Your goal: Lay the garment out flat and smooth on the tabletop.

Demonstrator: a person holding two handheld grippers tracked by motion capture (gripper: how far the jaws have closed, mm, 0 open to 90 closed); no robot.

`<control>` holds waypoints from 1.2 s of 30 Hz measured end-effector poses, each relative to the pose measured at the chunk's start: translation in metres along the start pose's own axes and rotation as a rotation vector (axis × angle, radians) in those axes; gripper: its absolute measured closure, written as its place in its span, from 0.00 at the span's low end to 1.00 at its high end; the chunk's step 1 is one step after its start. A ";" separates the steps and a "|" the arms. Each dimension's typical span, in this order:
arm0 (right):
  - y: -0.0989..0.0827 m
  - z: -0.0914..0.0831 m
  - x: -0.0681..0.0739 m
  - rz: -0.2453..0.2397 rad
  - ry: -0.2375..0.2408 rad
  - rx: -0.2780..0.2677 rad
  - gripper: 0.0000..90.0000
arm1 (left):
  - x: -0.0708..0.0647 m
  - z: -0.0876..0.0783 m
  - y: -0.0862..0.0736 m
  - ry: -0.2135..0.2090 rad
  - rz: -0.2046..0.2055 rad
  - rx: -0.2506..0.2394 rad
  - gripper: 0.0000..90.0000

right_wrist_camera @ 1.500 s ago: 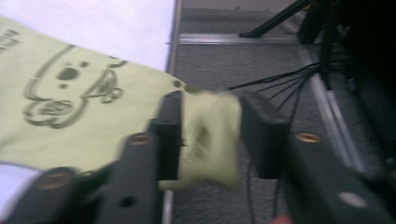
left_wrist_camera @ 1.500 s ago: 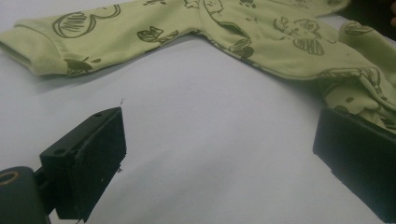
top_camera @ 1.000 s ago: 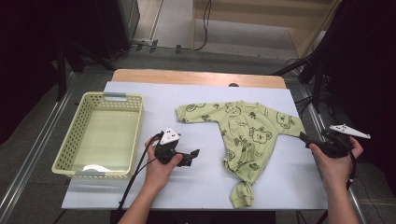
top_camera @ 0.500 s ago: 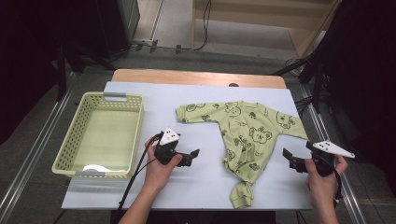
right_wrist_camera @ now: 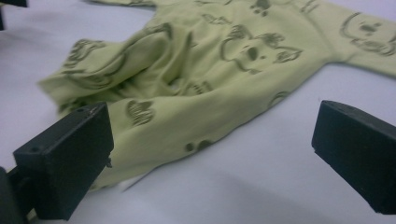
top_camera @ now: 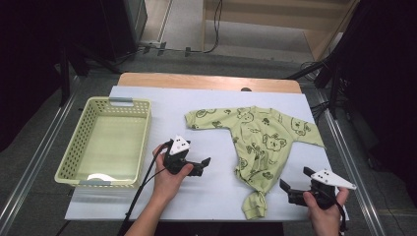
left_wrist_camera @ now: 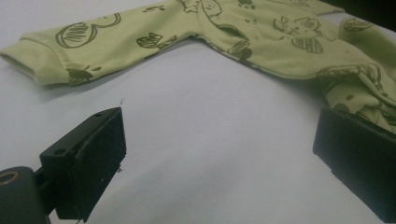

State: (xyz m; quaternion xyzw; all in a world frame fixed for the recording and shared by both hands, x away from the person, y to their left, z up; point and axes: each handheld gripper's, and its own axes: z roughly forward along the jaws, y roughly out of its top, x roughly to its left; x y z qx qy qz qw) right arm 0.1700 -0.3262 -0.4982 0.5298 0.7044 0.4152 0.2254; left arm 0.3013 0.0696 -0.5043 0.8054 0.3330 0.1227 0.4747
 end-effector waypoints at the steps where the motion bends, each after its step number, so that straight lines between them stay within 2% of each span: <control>1: -0.003 -0.001 0.005 -0.002 0.011 0.006 0.00 | -0.001 0.000 0.000 -0.002 0.002 0.007 0.03; 6: -0.014 0.004 0.024 -0.004 0.054 0.065 0.00 | -0.012 0.001 0.002 -0.043 -0.012 0.008 0.03; 8: -0.017 0.005 0.032 -0.026 0.069 0.080 0.00 | -0.021 0.003 0.003 -0.055 -0.004 0.012 0.03; 13: -0.018 0.009 0.048 -0.043 0.120 0.085 0.00 | -0.046 0.013 0.007 -0.104 0.030 0.019 0.03; 16: -0.018 0.009 0.052 -0.025 0.158 0.083 0.00 | -0.064 0.021 0.012 -0.139 0.058 0.017 0.03; 18: -0.019 0.010 0.055 -0.034 0.170 0.087 0.00 | -0.074 0.024 0.015 -0.162 0.074 0.018 0.10; 19: -0.019 0.010 0.058 -0.035 0.174 0.088 0.03 | -0.079 0.027 0.017 -0.171 0.077 0.018 0.13; 21: -0.021 0.010 0.061 -0.039 0.183 0.078 0.09 | -0.088 0.030 0.021 -0.184 0.094 0.021 0.15; 23: -0.021 0.012 0.064 -0.056 0.178 0.084 0.19 | -0.098 0.032 0.026 -0.198 0.113 0.017 0.20; 25: -0.022 0.015 0.065 -0.075 0.159 0.117 0.27 | -0.106 0.035 0.031 -0.232 0.129 0.025 0.30; 27: -0.023 0.017 0.061 -0.086 0.145 0.131 0.42 | -0.114 0.040 0.035 -0.259 0.140 0.042 0.42; 29: -0.023 0.018 0.056 -0.066 0.172 0.152 0.52 | -0.121 0.047 0.036 -0.248 0.170 0.057 0.48; 31: -0.024 0.018 0.049 -0.044 0.189 0.164 0.60 | -0.126 0.054 0.036 -0.234 0.180 0.081 0.52; 33: -0.024 0.017 0.045 -0.043 0.198 0.169 0.72 | -0.127 0.060 0.035 -0.215 0.184 0.099 0.58; 34: -0.024 0.016 0.044 -0.048 0.204 0.163 0.79 | -0.127 0.063 0.034 -0.209 0.182 0.107 0.63; 36: -0.022 0.014 0.040 -0.046 0.207 0.165 0.84 | -0.123 0.066 0.033 -0.212 0.176 0.137 0.78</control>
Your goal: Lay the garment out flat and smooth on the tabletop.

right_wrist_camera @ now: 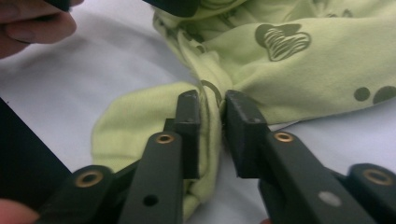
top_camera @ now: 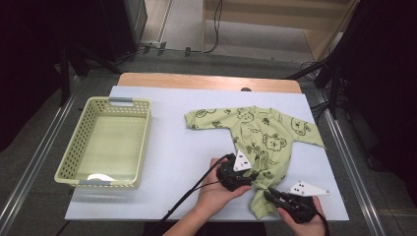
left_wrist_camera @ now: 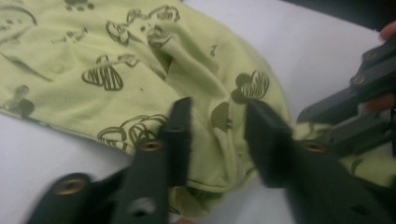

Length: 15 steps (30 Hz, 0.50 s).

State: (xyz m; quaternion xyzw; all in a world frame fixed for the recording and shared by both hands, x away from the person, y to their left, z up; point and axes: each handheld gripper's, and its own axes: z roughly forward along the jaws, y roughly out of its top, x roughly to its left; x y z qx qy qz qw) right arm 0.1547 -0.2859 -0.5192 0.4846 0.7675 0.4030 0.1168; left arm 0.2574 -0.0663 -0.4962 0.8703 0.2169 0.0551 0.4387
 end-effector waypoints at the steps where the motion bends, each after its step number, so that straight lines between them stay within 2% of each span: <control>1: 0.001 -0.001 -0.002 0.002 -0.002 0.002 0.84 | 0.002 -0.001 -0.001 0.001 -0.003 0.003 0.86; 2: 0.001 -0.003 -0.005 0.005 -0.005 0.003 0.84 | 0.004 -0.002 -0.001 -0.005 -0.008 0.001 0.94; 4: 0.000 -0.006 -0.012 0.020 -0.009 -0.007 0.85 | 0.009 -0.007 -0.002 -0.008 -0.018 -0.002 0.98; 7: -0.001 -0.014 -0.024 0.045 -0.035 -0.021 0.85 | 0.018 -0.018 -0.004 -0.007 -0.039 -0.021 0.98; 9: -0.002 -0.020 -0.030 0.052 -0.075 -0.030 0.85 | 0.023 -0.025 -0.007 -0.004 -0.052 -0.032 0.98; 12: -0.003 -0.029 -0.041 0.069 -0.125 -0.052 0.85 | 0.032 -0.037 -0.015 0.013 -0.075 -0.041 0.99; 15: -0.005 -0.036 -0.051 0.087 -0.165 -0.066 0.85 | 0.035 -0.044 -0.026 0.004 -0.078 -0.036 0.99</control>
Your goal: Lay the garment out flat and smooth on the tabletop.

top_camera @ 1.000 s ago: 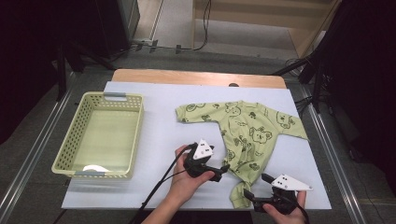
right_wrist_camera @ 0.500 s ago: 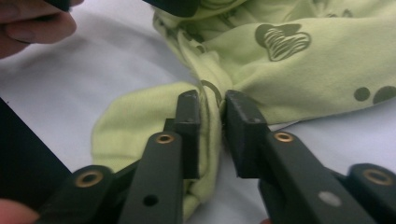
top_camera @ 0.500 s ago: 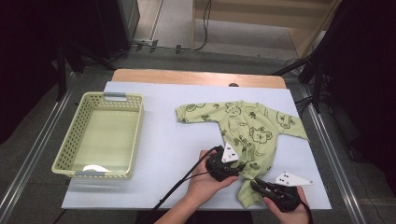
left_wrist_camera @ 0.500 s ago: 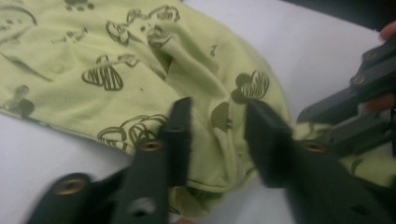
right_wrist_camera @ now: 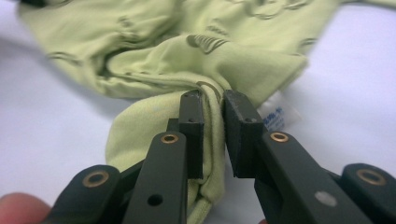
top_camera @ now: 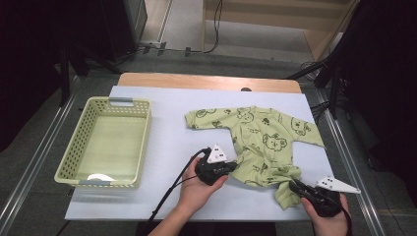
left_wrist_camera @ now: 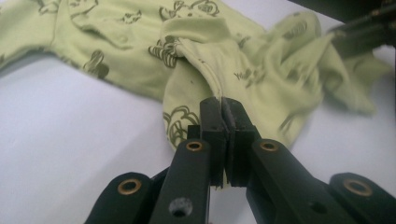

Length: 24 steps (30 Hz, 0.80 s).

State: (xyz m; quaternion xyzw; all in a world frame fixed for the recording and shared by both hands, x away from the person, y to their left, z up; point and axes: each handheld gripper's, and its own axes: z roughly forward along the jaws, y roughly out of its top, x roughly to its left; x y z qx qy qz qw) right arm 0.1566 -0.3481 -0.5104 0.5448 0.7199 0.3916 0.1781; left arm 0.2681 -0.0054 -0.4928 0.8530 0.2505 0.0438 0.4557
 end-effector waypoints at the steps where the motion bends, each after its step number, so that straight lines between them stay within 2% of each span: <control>1: 0.000 -0.002 -0.003 0.008 -0.005 -0.004 0.85 | 0.000 -0.002 -0.003 0.001 0.005 0.012 0.98; 5: -0.001 -0.007 -0.011 0.020 -0.021 -0.012 0.85 | -0.002 -0.004 -0.014 -0.032 -0.001 0.020 0.99; 7: -0.002 -0.009 -0.011 0.016 -0.037 -0.009 0.85 | -0.004 -0.004 -0.018 -0.046 -0.006 0.029 0.99; 10: -0.003 -0.011 -0.010 0.018 -0.031 -0.016 0.85 | -0.008 -0.003 -0.024 -0.060 0.005 0.053 0.98; 13: -0.002 -0.014 -0.010 0.021 -0.026 -0.021 0.87 | -0.013 -0.005 -0.023 -0.067 0.053 0.060 0.99; 16: -0.001 -0.019 -0.008 0.019 -0.027 -0.031 0.88 | -0.020 -0.009 -0.020 -0.084 0.077 0.062 0.99; 20: -0.005 -0.027 -0.006 0.011 -0.027 -0.037 0.88 | -0.027 -0.014 -0.020 -0.096 0.091 0.058 0.99; 24: -0.014 -0.032 -0.008 0.023 -0.024 -0.024 0.88 | -0.032 -0.008 -0.025 -0.131 0.107 0.080 0.98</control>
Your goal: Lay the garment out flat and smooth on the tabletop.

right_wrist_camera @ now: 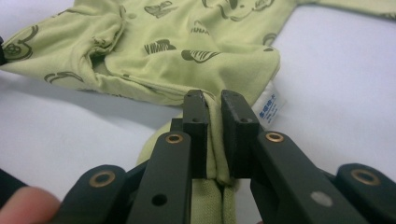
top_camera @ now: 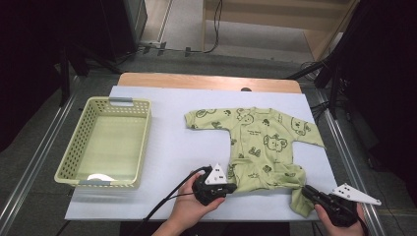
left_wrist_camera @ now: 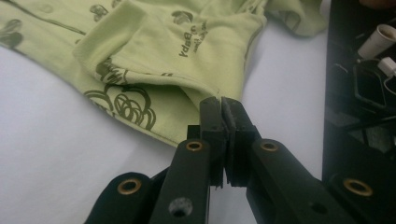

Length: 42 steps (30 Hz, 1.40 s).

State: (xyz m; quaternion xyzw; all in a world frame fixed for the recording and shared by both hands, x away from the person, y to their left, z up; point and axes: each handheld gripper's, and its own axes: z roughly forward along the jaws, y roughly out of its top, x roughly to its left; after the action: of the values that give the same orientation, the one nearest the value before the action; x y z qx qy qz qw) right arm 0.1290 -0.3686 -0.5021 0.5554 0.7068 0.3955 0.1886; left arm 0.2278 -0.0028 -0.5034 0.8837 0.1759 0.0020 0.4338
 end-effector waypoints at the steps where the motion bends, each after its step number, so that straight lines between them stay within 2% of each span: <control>1: -0.002 -0.001 -0.001 0.006 0.004 0.002 0.88 | 0.000 0.002 -0.001 -0.007 -0.001 0.010 0.98; 4: -0.004 -0.004 -0.003 0.017 0.013 -0.006 0.86 | 0.000 0.005 -0.003 -0.012 0.006 0.031 0.98; 7: -0.003 -0.008 -0.004 -0.019 0.053 -0.075 0.64 | 0.004 0.003 -0.002 -0.013 -0.005 0.027 0.92; 8: -0.001 -0.008 -0.006 -0.024 0.055 -0.083 0.55 | 0.006 0.001 -0.002 0.001 -0.010 0.020 0.85; 9: -0.001 -0.007 -0.007 -0.021 0.055 -0.095 0.52 | 0.008 -0.001 -0.001 0.023 -0.019 0.006 0.80; 11: 0.000 -0.007 -0.012 0.003 0.088 -0.117 0.50 | 0.015 -0.006 0.001 0.055 -0.064 -0.034 0.68; 13: 0.000 -0.005 -0.017 0.022 0.072 -0.124 0.50 | 0.020 -0.008 0.004 0.091 -0.101 -0.063 0.62; 15: 0.002 -0.003 -0.023 0.046 0.055 -0.124 0.54 | 0.024 -0.007 0.006 0.108 -0.121 -0.078 0.57; 17: 0.006 0.002 -0.031 0.074 0.045 -0.109 0.57 | 0.027 -0.001 0.009 0.112 -0.132 -0.067 0.54; 19: 0.010 0.011 -0.036 0.091 0.031 -0.084 0.60 | 0.028 0.007 0.010 0.107 -0.141 -0.038 0.52; 22: 0.016 0.022 -0.041 0.103 0.020 -0.048 0.63 | 0.024 0.019 0.010 0.115 -0.123 0.018 0.52; 23: 0.017 0.026 -0.043 0.106 0.018 -0.035 0.65 | 0.023 0.022 0.010 0.135 -0.106 0.038 0.55; 25: 0.018 0.031 -0.044 0.111 0.025 -0.013 0.69 | 0.020 0.023 0.010 0.160 -0.089 0.048 0.61; 27: 0.017 0.033 -0.043 0.096 0.041 0.008 0.74 | 0.020 0.023 0.010 0.181 -0.082 0.052 0.73; 30: 0.014 0.034 -0.041 0.082 0.046 0.020 0.82 | 0.022 0.021 0.009 0.166 -0.088 0.050 0.94; 32: 0.013 0.033 -0.040 0.074 0.034 0.024 0.86 | 0.020 0.018 0.009 0.167 -0.073 0.040 1.00; 34: 0.012 0.033 -0.040 0.082 0.028 0.022 0.90 | 0.019 0.016 0.009 0.165 -0.083 0.024 1.00; 35: 0.011 0.033 -0.041 0.081 0.026 0.023 0.92 | 0.020 0.015 0.010 0.165 -0.089 0.016 0.98; 37: 0.010 0.033 -0.041 0.078 0.024 0.021 0.93 | 0.023 0.014 0.011 0.150 -0.102 -0.011 0.85; 40: 0.009 0.033 -0.041 0.073 0.021 0.012 0.94 | 0.027 0.014 0.018 0.166 -0.119 -0.040 0.62; 42: 0.009 0.032 -0.042 0.078 0.017 0.006 0.94 | 0.030 0.017 0.024 0.179 -0.114 -0.035 0.55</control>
State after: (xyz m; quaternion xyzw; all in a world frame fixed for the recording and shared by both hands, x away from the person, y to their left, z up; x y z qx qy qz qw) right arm 0.1699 -0.3957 -0.5221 0.5798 0.6873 0.4051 0.1655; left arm 0.2660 -0.0202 -0.5004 0.8608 0.2637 0.0594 0.4313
